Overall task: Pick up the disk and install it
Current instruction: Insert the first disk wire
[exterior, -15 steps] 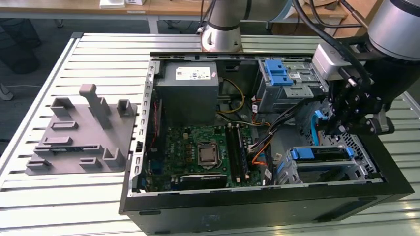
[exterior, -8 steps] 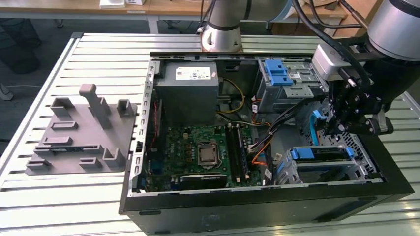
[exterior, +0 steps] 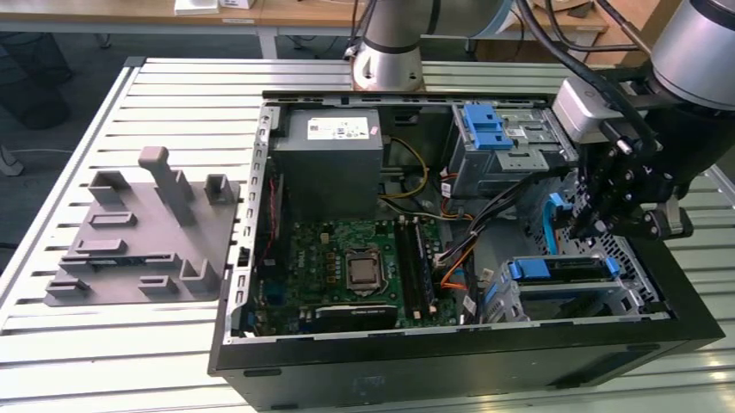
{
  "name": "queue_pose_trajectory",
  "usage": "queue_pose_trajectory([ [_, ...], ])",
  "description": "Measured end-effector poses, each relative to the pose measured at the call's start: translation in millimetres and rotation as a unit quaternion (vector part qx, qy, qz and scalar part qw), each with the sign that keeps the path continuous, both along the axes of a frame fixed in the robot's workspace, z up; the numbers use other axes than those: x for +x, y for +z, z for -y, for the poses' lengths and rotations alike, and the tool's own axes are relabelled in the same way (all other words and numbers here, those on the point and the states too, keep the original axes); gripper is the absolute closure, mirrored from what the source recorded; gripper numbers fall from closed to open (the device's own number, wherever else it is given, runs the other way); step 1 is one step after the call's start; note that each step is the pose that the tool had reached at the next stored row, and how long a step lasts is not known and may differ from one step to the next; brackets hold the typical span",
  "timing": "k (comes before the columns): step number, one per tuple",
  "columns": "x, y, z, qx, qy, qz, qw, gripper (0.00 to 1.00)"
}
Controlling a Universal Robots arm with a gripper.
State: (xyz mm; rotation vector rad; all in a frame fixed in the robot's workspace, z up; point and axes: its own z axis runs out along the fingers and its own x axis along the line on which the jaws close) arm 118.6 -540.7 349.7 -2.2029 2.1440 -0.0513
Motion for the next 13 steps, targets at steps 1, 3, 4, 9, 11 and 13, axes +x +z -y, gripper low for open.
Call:
queue_pose_trajectory([
  [1, 1.6, -0.4, 0.2, 0.0, 0.0, -0.0027, 1.0, 0.84],
  [3, 4.5, -1.4, 0.4, 0.0, 0.0, -0.0065, 1.0, 0.84],
  [4, 6.0, -1.9, 0.5, 0.0, 0.0, -0.0083, 1.0, 0.84],
  [9, 10.8, -3.2, 2.3, -0.0001, 0.0, -0.0215, 0.9998, 0.84],
  [11, 10.7, -3.6, 5.7, 0.0, -0.001, -0.0248, 0.9997, 0.84],
  [13, 10.7, -3.7, 8.9, 0.0, -0.003, -0.0255, 0.9997, 0.84],
])
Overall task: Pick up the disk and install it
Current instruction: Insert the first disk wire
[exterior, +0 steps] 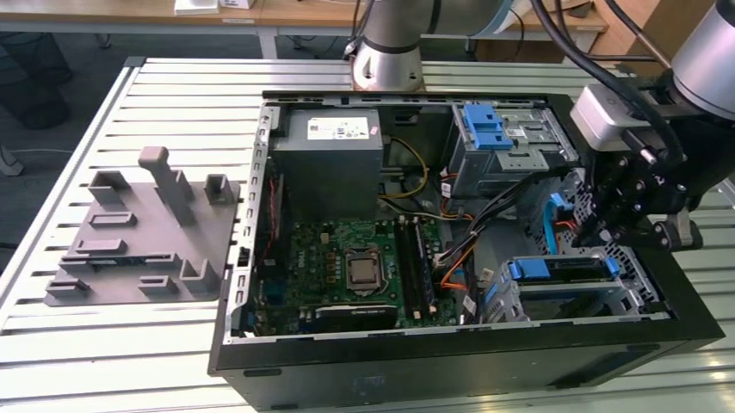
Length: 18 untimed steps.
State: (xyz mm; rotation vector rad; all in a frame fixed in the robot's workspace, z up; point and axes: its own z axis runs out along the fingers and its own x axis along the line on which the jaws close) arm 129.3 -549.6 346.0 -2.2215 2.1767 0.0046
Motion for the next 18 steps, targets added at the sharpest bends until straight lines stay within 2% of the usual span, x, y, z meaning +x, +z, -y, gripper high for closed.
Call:
queue_pose_trajectory([
  [3, 0.1, -0.2, 2.4, 0.0, -0.002, -0.0004, 1.0, 0.84],
  [18, 0.4, -0.2, 2.5, 0.0, -0.002, -0.0008, 1.0, 0.84],
])
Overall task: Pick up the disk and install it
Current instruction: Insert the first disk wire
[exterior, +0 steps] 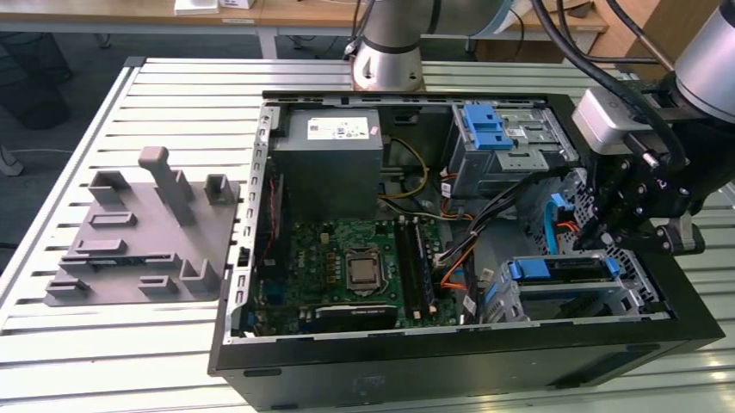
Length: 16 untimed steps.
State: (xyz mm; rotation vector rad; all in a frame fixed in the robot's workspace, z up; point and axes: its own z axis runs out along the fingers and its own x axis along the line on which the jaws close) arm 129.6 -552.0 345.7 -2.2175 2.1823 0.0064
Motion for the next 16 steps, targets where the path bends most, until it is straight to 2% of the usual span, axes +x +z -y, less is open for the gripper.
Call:
queue_pose_trajectory([
  [1, 1.0, 0.0, 0.1, 0.0, 0.0, -0.0016, 1.0, 0.84],
  [2, 2.6, 0.0, 0.1, 0.0, 0.0, -0.006, 1.0, 0.84],
  [3, 4.3, 0.0, 0.1, 0.0, 0.0, -0.0123, 0.9999, 0.84],
  [5, 7.0, -0.1, 0.2, 0.0, 0.0, -0.0225, 0.9997, 0.84],
  [6, 8.3, -0.2, 0.2, 0.0, 0.0, -0.0264, 0.9997, 0.84],
  [8, 10.5, -0.5, 1.0, 0.0, 0.0, -0.0315, 0.9995, 0.84],
  [14, 11.2, -3.4, 8.7, 0.0001, -0.003, -0.0321, 0.9995, 0.84],
  [16, 11.2, -5.2, 9.6, 0.0004, -0.008, -0.0322, 0.9995, 0.84],
])
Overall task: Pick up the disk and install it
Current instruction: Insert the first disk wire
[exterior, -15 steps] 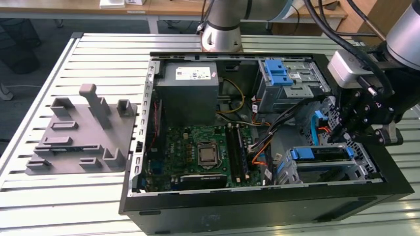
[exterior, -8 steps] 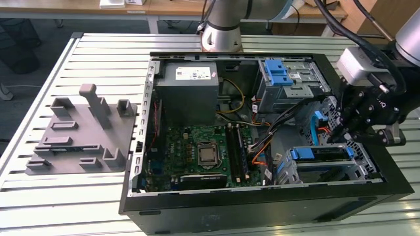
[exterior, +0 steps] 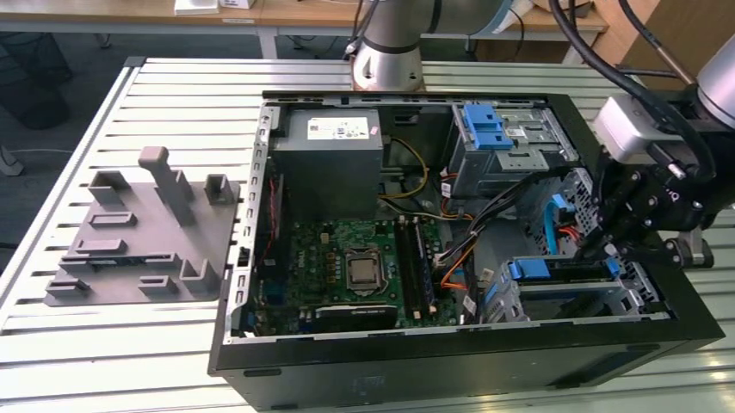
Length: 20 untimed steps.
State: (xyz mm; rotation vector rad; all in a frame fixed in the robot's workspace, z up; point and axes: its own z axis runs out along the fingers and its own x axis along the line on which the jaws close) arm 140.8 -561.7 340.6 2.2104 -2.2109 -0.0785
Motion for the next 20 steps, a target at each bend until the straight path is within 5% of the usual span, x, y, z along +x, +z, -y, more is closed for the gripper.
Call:
queue_pose_trajectory([
  [5, 2.6, -4.9, 0.1, -0.0002, -0.01, -0.0002, 0.9999, 0.84],
  [20, 4.3, -5.6, 0.8, -0.0001, -0.02, -0.0009, 0.9998, 0.84],
])
